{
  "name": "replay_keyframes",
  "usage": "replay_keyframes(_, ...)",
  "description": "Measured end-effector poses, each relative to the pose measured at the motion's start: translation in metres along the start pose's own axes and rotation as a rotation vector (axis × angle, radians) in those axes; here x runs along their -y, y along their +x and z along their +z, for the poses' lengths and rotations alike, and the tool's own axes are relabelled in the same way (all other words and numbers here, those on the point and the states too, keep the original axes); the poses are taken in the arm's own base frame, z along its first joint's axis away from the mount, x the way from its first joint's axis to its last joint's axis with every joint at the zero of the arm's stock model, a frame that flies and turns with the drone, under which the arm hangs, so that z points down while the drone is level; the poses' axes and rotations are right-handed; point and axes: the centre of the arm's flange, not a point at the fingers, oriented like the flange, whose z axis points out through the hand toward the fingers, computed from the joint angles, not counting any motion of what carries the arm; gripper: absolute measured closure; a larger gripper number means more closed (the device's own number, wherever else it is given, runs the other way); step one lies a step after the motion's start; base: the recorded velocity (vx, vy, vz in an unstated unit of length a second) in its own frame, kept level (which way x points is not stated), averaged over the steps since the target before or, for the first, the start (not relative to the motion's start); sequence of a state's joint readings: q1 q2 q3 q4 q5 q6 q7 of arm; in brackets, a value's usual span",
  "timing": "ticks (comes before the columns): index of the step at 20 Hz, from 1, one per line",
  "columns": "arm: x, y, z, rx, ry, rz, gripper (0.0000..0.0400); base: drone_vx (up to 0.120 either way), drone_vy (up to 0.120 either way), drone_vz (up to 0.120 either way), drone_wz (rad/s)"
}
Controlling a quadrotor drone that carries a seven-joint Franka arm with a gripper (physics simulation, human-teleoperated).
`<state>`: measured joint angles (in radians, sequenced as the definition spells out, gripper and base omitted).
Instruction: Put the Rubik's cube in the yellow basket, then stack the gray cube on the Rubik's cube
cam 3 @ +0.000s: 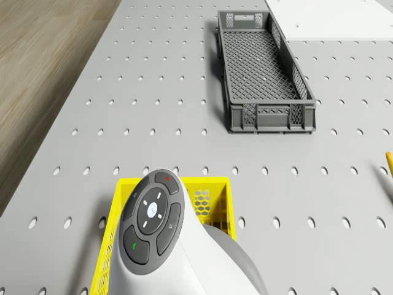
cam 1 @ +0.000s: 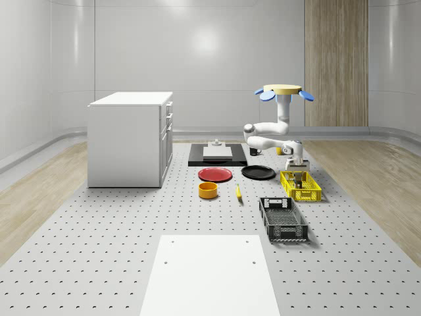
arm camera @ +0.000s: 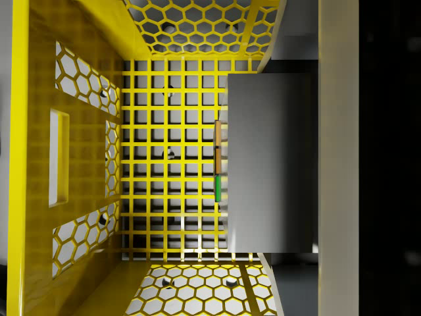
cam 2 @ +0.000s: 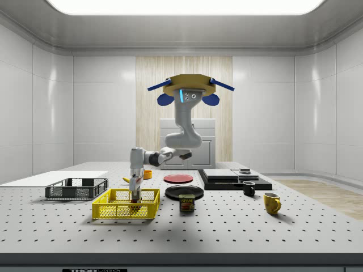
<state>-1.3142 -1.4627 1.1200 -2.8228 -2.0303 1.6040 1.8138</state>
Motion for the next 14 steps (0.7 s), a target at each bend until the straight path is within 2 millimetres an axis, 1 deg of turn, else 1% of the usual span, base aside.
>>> replay_keyframes(2, -0.001, -0.001, 0.001, 0.000, 0.000, 0.000, 0.0091, 0.000, 0.000, 0.000, 0.000)
replay_keyframes(3, -0.001, -0.001, 0.001, 0.000, 0.000, 0.000, 0.0071, 0.000, 0.000, 0.000, 0.000)
replay_keyframes(5, -0.001, -0.001, -0.001, 0.000, 0.000, 0.000, 0.0043, 0.000, 0.000, 0.000, 0.000)
replay_keyframes(9, -0.001, -0.001, -0.012, 0.000, 0.000, 0.000, 0.0016, 0.000, 0.000, 0.000, 0.000)
replay_keyframes(14, -0.002, -0.002, -0.023, 0.000, 0.000, 0.000, 0.0005, 0.000, 0.000, 0.000, 0.000)
